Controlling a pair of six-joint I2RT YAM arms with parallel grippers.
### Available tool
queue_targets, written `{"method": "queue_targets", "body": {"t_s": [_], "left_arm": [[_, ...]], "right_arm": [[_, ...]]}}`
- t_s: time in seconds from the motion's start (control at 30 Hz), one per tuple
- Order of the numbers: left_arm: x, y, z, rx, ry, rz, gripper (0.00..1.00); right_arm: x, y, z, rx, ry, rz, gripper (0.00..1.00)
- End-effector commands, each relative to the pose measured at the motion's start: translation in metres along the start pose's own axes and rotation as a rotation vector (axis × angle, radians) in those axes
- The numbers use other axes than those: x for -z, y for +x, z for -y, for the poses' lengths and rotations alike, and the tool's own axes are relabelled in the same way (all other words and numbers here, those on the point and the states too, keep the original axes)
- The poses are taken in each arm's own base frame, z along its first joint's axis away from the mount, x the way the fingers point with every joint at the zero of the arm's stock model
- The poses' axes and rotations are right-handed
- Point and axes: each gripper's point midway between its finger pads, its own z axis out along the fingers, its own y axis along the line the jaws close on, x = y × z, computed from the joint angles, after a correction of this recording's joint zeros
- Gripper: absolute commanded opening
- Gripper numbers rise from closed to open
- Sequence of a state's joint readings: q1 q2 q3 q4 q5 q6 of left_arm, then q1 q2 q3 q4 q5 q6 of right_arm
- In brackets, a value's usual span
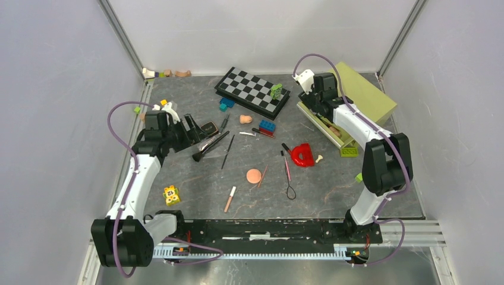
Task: Organize the makeup
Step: Place the makeup in the drawer, then pick up the makeup from the center of the board.
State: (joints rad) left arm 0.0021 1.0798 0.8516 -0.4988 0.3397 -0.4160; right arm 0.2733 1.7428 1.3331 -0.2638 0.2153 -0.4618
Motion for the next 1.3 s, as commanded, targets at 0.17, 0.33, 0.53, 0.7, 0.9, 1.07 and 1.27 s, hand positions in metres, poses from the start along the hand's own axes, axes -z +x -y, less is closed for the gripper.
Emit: {"method": "queue_targets", "body": {"t_s": [0.17, 0.33, 0.53, 0.7, 0.9, 1.07, 1.27], "left_arm": [[0.003, -0.020, 0.001, 0.036, 0.003, 0.061, 0.84], [0.004, -0.020, 0.001, 0.036, 0.002, 0.063, 0.84], [0.004, -0.020, 0.002, 0.036, 0.007, 0.062, 0.84], [0.004, -0.020, 0.002, 0.037, 0.008, 0.063, 0.84], [0.004, -0.019, 0.003, 0.038, 0.012, 0.062, 0.84], [0.005, -0.020, 0.003, 0.037, 0.014, 0.063, 0.84], [0.004, -0.019, 0.003, 0.038, 0.016, 0.061, 0.84]], "right_arm": [[0.002, -0.020, 0.015, 0.000, 0.052, 0.088, 0.59], [0.006, -0.024, 0.015, -0.007, 0.052, 0.101, 0.76], [0.010, -0.024, 0.018, -0.013, 0.063, 0.106, 0.82], [0.015, -0.026, 0.026, -0.020, 0.095, 0.108, 0.81], [0.025, -0.025, 0.040, -0.033, 0.163, 0.096, 0.80], [0.035, -0.031, 0.046, -0.067, 0.184, 0.126, 0.80], [0.027, -0.037, 0.032, -0.062, 0.107, 0.148, 0.76]]}}
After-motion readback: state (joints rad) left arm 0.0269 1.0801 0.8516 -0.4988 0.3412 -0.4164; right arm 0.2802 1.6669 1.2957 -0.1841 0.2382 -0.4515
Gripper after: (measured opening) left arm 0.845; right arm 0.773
